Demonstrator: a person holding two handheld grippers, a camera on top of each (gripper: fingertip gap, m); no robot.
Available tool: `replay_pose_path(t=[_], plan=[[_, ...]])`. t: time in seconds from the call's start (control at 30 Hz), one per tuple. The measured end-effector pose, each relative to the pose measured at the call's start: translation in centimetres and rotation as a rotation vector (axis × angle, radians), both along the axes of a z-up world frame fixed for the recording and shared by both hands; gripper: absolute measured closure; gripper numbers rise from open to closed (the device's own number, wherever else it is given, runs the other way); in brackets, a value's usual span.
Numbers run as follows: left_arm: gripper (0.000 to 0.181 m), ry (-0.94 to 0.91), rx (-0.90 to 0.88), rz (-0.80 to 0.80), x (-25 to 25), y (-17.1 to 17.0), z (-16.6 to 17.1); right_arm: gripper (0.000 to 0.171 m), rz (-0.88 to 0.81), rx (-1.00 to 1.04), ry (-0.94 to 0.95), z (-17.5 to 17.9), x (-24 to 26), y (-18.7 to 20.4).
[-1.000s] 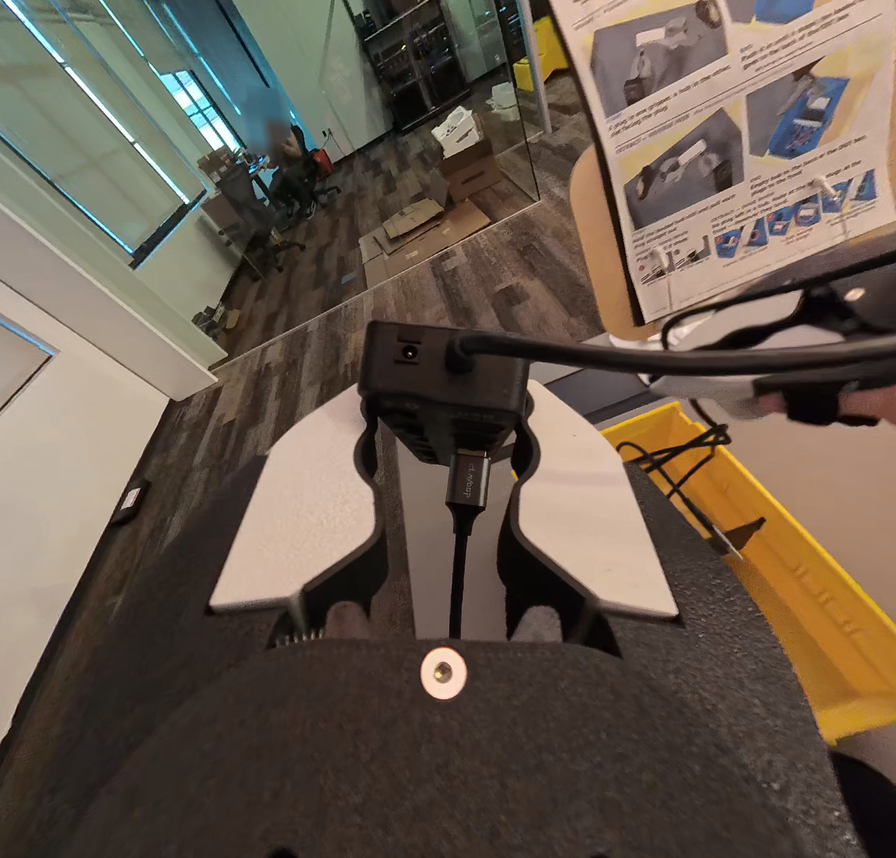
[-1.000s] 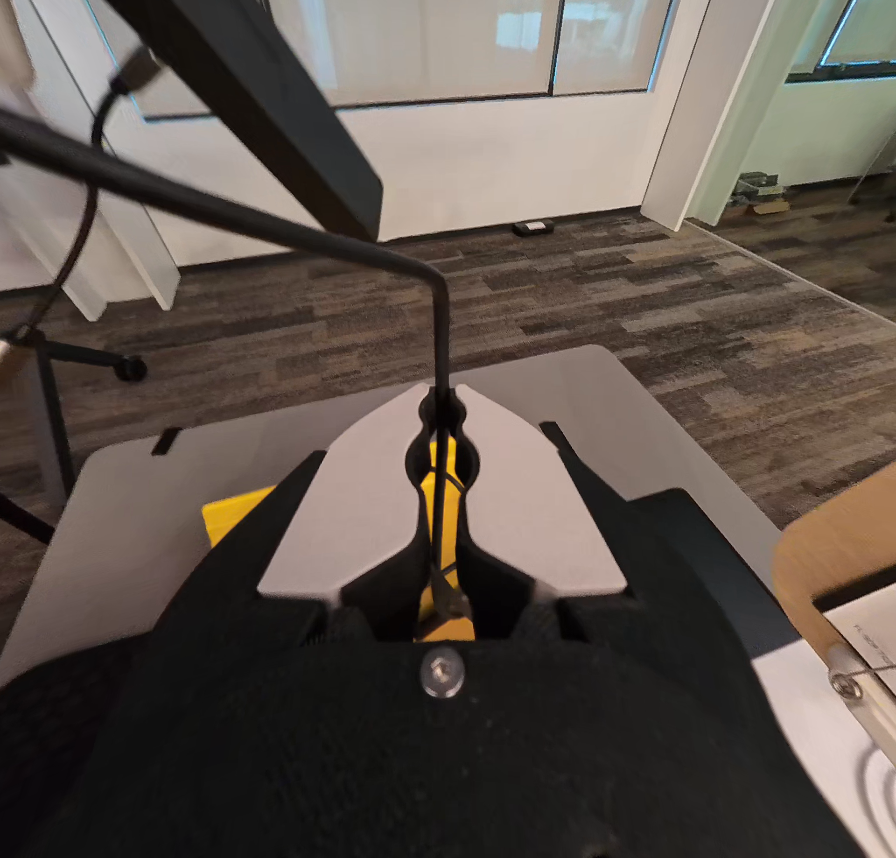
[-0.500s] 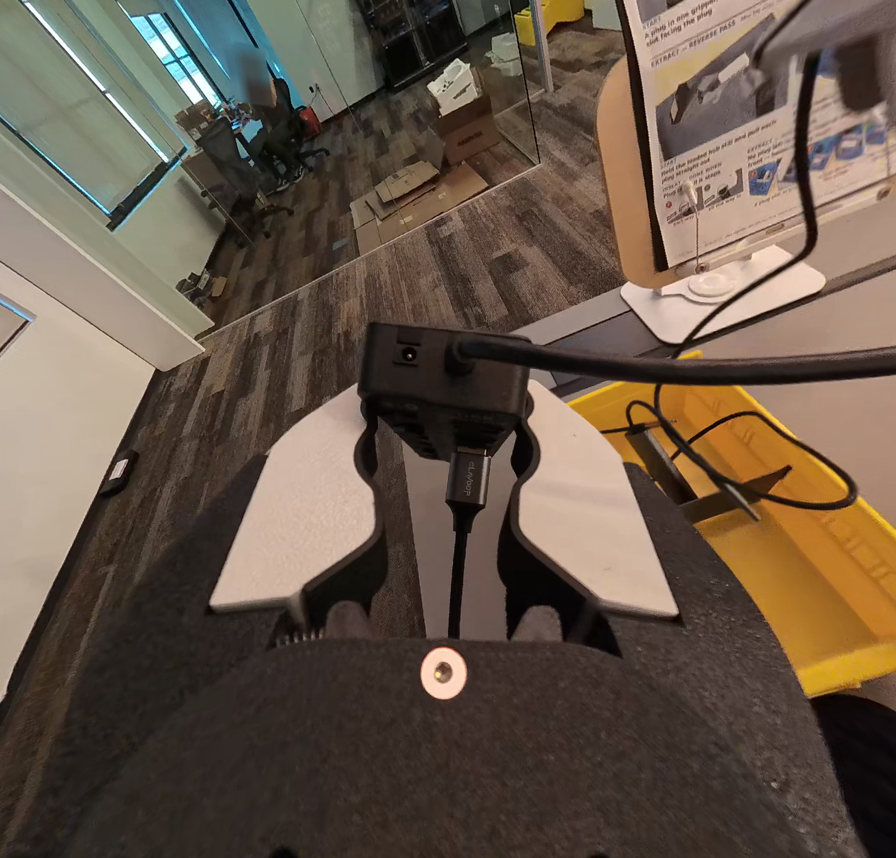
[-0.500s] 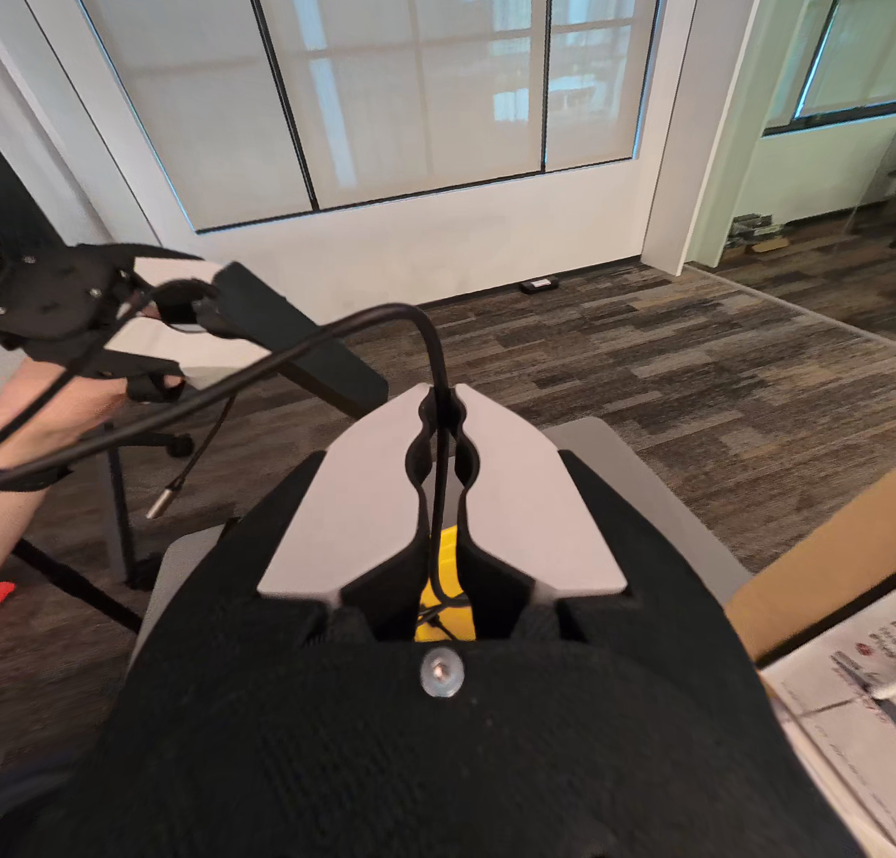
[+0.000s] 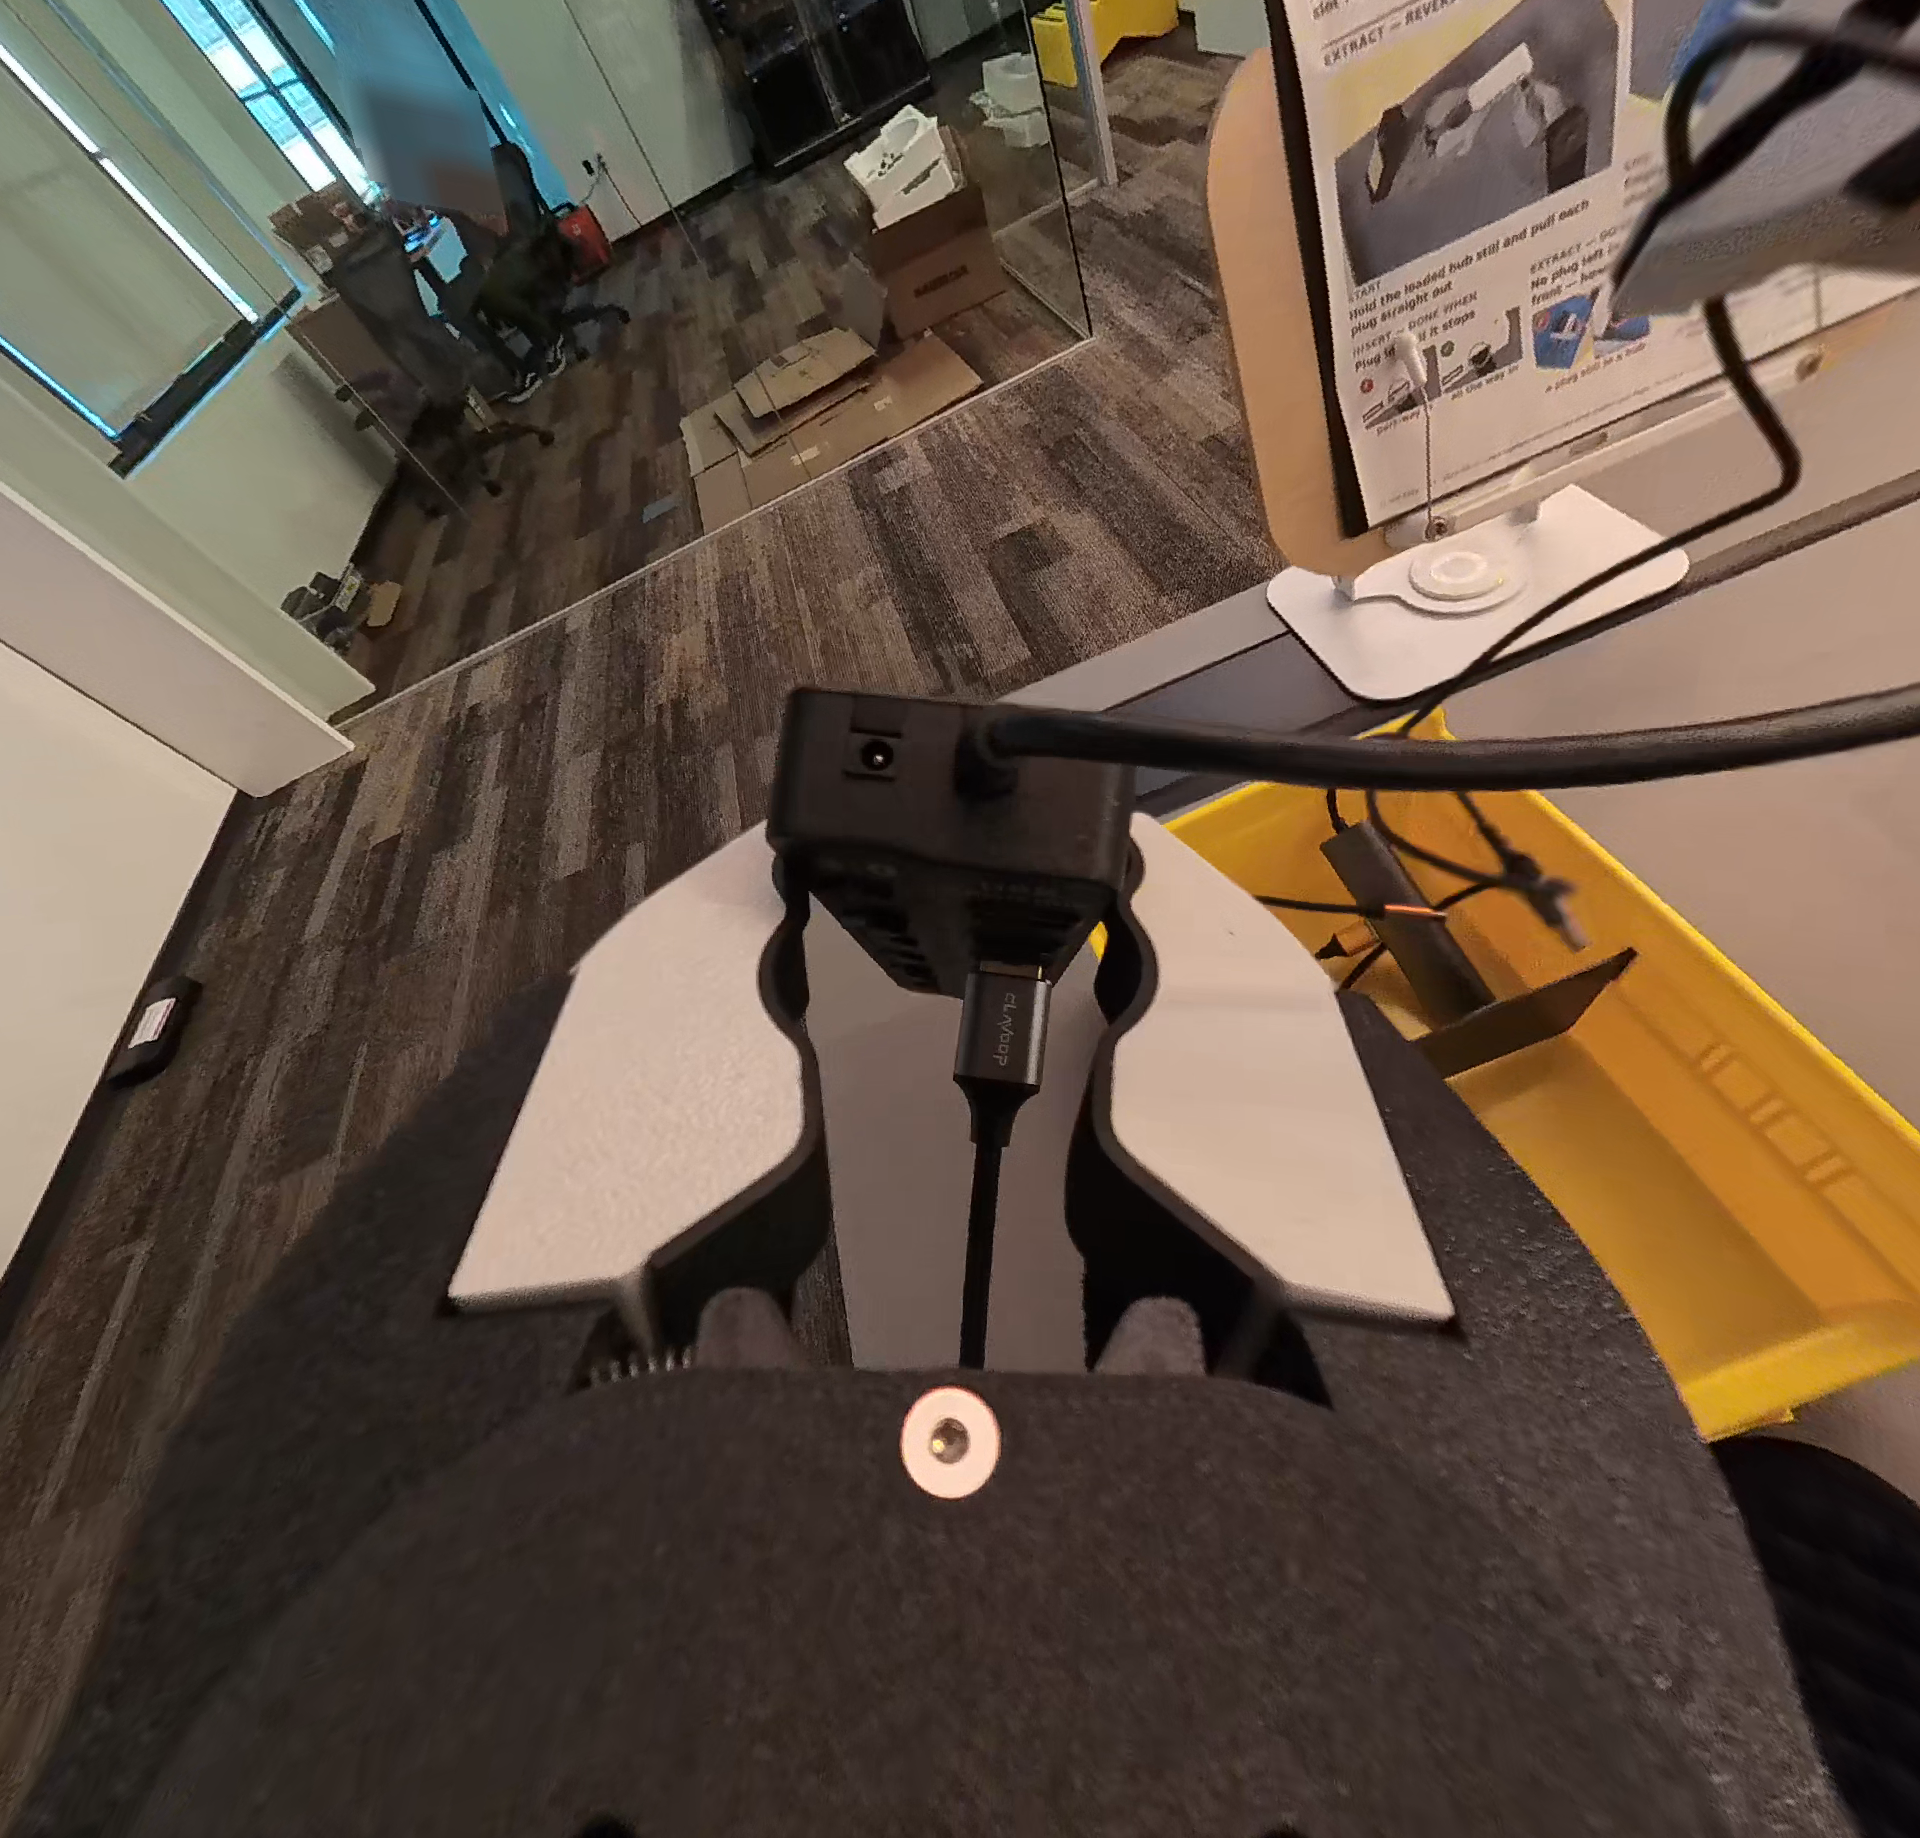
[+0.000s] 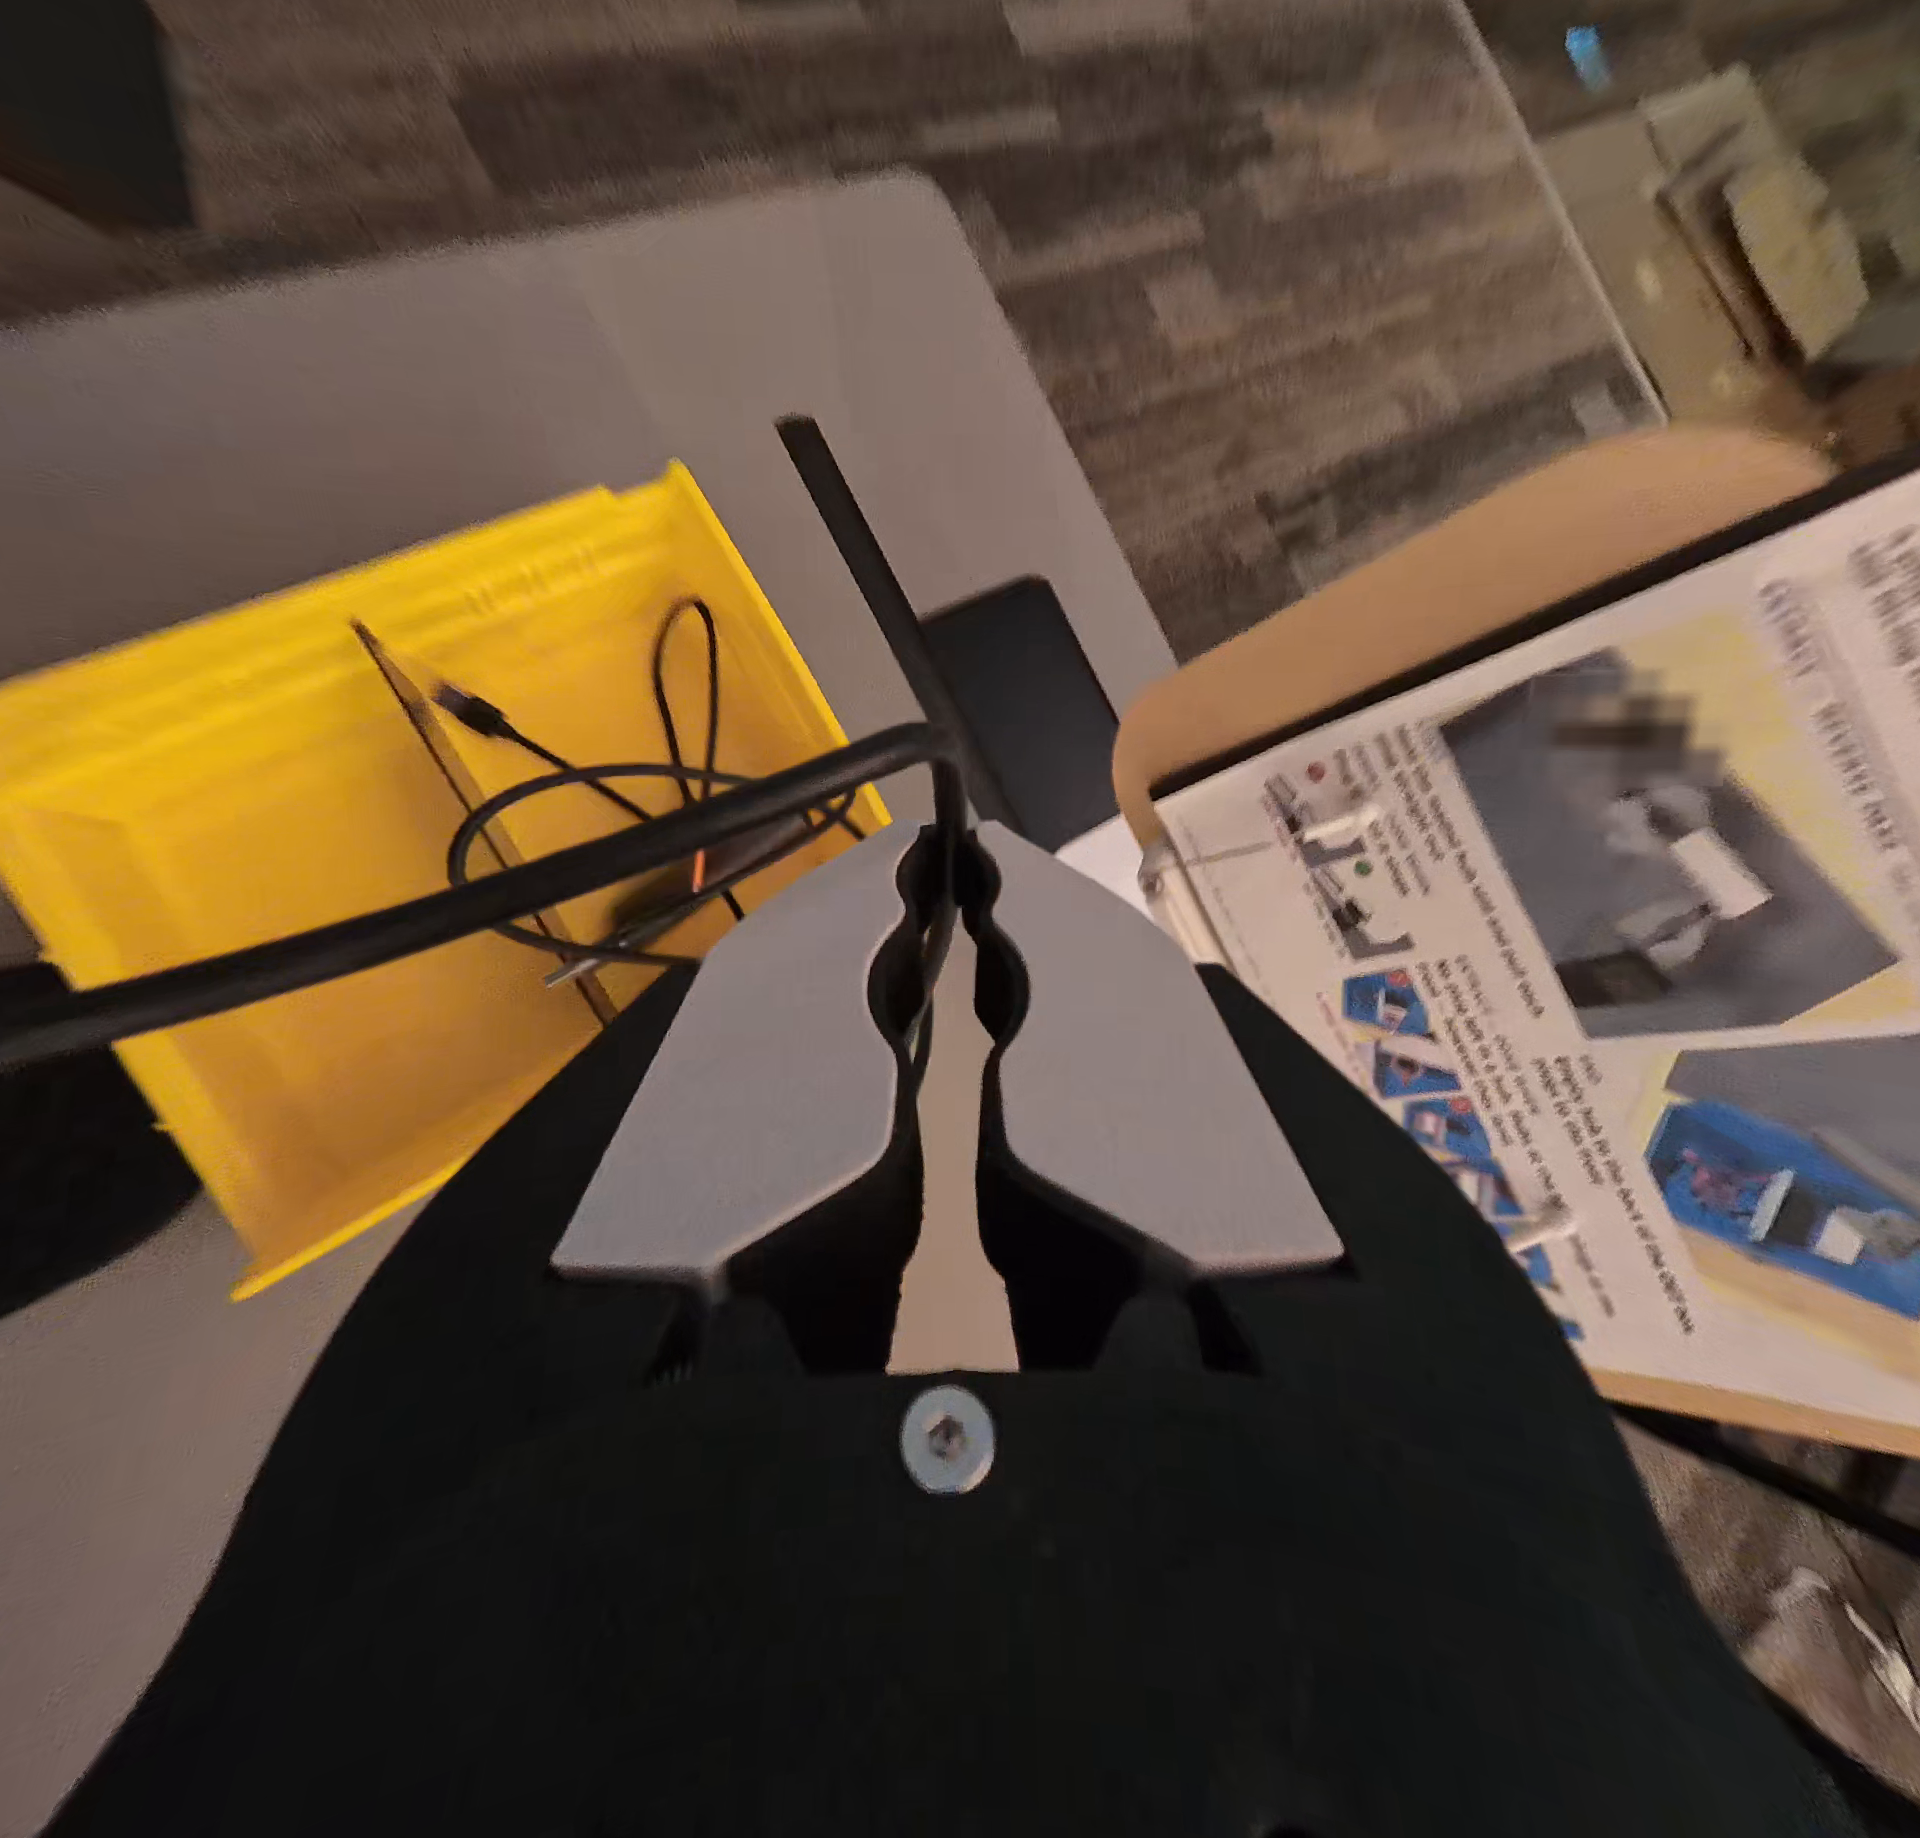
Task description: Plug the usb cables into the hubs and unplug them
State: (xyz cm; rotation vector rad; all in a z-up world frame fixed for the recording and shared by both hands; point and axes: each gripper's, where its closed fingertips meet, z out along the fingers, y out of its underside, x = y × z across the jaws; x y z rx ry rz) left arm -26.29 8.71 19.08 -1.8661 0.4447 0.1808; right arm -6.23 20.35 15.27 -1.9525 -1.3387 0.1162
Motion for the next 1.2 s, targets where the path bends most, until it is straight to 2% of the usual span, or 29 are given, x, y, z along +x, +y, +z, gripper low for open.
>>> replay_pose_path(t=[0.17,0.27,0.43,0.57,0.77,1.03,1.1,1.2], plan=[[0.128,0.010,-0.043,0.009,-0.3,0.3,-2.0,0.166,-0.100,-0.116,-0.131,-6.4,2.7,1.4],[0.128,0.028,-0.068,0.006,-0.1,0.9,-3.6,0.166,-0.168,-0.065,-0.248,-6.8,5.6,2.8],[0.128,-0.021,-0.068,-0.024,1.1,2.3,-4.9,0.166,-0.217,-0.017,-0.268,-3.2,8.3,3.1],[0.128,-0.045,-0.062,-0.058,2.6,3.3,-4.7,0.166,-0.252,0.001,-0.306,-0.1,10.5,2.6],[0.128,-0.056,-0.007,-0.103,5.0,3.8,-2.2,0.166,-0.262,0.102,-0.284,5.2,12.2,1.7],[0.128,-0.056,0.028,-0.117,6.0,3.1,0.3,0.166,-0.229,0.269,-0.227,12.3,11.5,-0.2],[0.128,-0.060,0.032,-0.118,6.0,2.9,0.4,0.166,-0.213,0.264,-0.194,12.9,10.9,-0.6],[0.128,-0.068,0.036,-0.115,5.8,2.5,0.4,0.166,-0.160,0.161,-0.166,10.5,9.8,-1.2]])
